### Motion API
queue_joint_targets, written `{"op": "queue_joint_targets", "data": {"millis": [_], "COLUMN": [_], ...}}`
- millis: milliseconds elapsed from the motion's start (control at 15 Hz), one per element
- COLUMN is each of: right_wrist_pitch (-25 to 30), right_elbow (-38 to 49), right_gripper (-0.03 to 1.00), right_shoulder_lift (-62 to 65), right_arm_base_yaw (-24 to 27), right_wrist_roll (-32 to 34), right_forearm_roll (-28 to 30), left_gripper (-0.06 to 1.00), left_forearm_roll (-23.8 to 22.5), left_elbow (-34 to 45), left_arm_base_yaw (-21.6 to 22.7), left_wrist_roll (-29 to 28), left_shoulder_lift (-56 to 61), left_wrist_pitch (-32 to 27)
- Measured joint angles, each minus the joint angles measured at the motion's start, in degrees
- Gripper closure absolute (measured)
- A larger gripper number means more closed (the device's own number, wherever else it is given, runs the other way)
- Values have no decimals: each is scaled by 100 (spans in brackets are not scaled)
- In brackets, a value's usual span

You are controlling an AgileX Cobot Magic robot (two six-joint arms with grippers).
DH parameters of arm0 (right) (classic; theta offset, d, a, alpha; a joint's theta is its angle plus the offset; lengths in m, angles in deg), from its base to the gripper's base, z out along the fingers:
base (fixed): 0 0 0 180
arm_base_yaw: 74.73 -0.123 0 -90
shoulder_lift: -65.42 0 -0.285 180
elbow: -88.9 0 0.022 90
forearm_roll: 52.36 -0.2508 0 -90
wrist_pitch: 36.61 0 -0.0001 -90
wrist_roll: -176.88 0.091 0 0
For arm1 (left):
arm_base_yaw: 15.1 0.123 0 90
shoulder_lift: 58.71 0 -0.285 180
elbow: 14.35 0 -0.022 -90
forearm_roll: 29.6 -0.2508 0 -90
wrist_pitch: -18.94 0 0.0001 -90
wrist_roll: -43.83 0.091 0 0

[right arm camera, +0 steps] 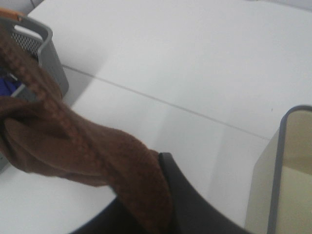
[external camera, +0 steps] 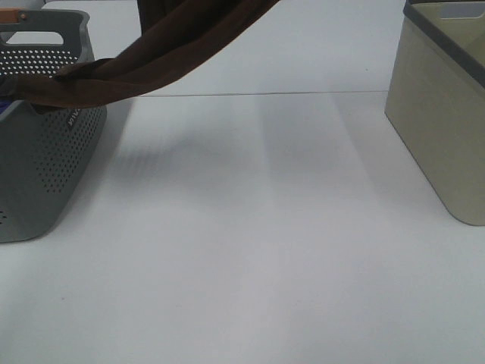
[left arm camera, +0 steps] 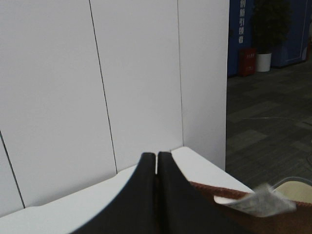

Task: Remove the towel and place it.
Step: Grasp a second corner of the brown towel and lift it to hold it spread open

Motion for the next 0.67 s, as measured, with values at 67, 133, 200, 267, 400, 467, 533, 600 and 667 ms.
{"op": "queue_joint_targets", "data": {"millis": [67, 133, 200, 267, 400, 467, 533, 600, 667], "right_wrist_pitch": [-11, -23, -23, -17, 40, 40, 40, 17, -103], "right_elbow": [-235, -378, -407, -418, -418, -418, -418, -418, -418], "right_gripper": [97, 97, 97, 97, 97, 97, 97, 97, 97], "right_shoulder_lift": [0, 6, 6, -17, -138, -241, -367, -521, -699], "right_arm_base_yaw": [0, 0, 0, 0, 0, 0, 0, 0, 0], "right_wrist_roll": [0, 0, 0, 0, 0, 0, 0, 11, 86], "right_forearm_roll": [23, 29, 23, 29, 109, 109, 252, 470, 751], "left_gripper": [94, 94, 94, 94, 94, 94, 94, 94, 94], "left_forearm_roll": [-29, -92, -126, -206, -413, -533, -699, -911, -1077], "left_elbow": [0, 0, 0, 0, 0, 0, 0, 0, 0], "left_arm_base_yaw": [0, 0, 0, 0, 0, 0, 0, 0, 34], "left_wrist_roll": [11, 46, 63, 74, 86, 86, 69, -23, -155], "left_shoulder_lift": [80, 120, 120, 97, -52, -166, -292, -435, -619], "left_wrist_pitch": [17, -11, -80, -264, -607, -745, -854, -865, -865]}}
